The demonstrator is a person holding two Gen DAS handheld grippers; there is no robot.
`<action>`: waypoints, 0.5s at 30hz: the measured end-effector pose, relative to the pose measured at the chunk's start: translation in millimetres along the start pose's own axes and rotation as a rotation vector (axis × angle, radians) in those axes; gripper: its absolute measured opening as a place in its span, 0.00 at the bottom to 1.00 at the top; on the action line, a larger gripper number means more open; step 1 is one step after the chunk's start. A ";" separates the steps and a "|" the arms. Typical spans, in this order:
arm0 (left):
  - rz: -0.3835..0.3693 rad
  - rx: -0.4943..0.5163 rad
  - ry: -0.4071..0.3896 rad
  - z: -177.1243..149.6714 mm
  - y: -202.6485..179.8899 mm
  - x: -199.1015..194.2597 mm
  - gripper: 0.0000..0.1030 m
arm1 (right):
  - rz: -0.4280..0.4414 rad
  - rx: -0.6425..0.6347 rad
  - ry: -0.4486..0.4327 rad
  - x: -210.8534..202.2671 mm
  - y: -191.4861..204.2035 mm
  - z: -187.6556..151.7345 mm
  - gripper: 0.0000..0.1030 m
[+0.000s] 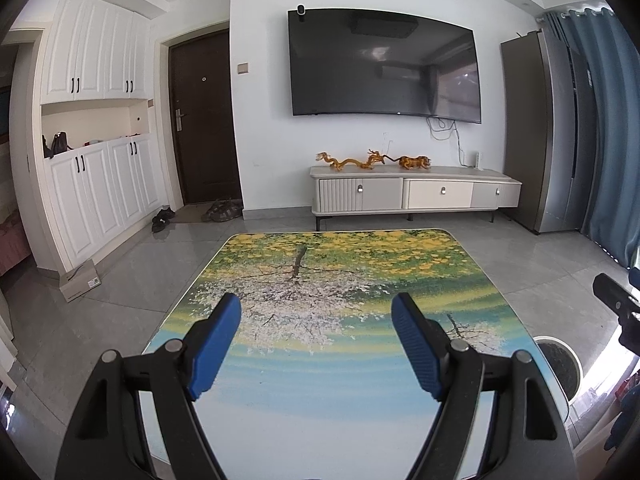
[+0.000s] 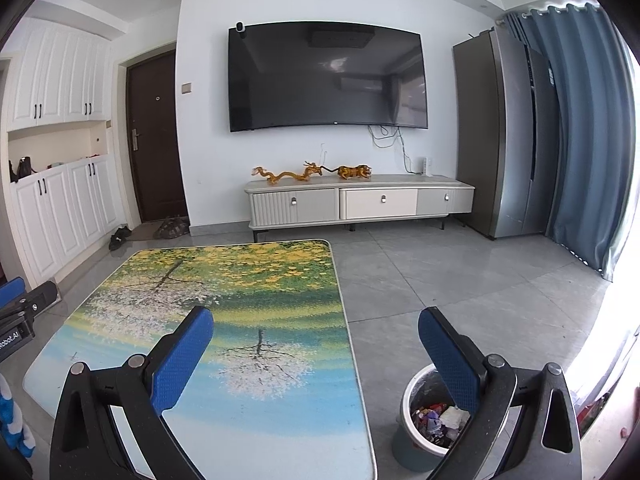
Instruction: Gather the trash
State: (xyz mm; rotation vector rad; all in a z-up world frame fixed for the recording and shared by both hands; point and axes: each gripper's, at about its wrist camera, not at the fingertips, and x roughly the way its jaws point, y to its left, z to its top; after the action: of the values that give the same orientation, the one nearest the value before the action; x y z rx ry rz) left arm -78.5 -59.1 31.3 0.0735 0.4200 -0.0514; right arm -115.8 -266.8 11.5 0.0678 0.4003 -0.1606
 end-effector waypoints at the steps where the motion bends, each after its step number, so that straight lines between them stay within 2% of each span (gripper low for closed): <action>1: -0.004 0.005 -0.002 0.1 -2.4 -0.1 0.74 | -0.007 0.004 -0.001 -0.8 -2.7 -1.0 1.00; 15: -0.024 0.053 -0.042 8.0 -23.8 -2.7 0.74 | -0.034 0.026 -0.001 -2.6 -14.9 -6.1 1.00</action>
State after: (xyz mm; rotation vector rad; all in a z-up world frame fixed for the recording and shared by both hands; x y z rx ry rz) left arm -79.2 -83.3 38.2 0.1198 0.3775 -0.0872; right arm -123.1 -280.4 6.4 0.0869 0.3984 -0.1996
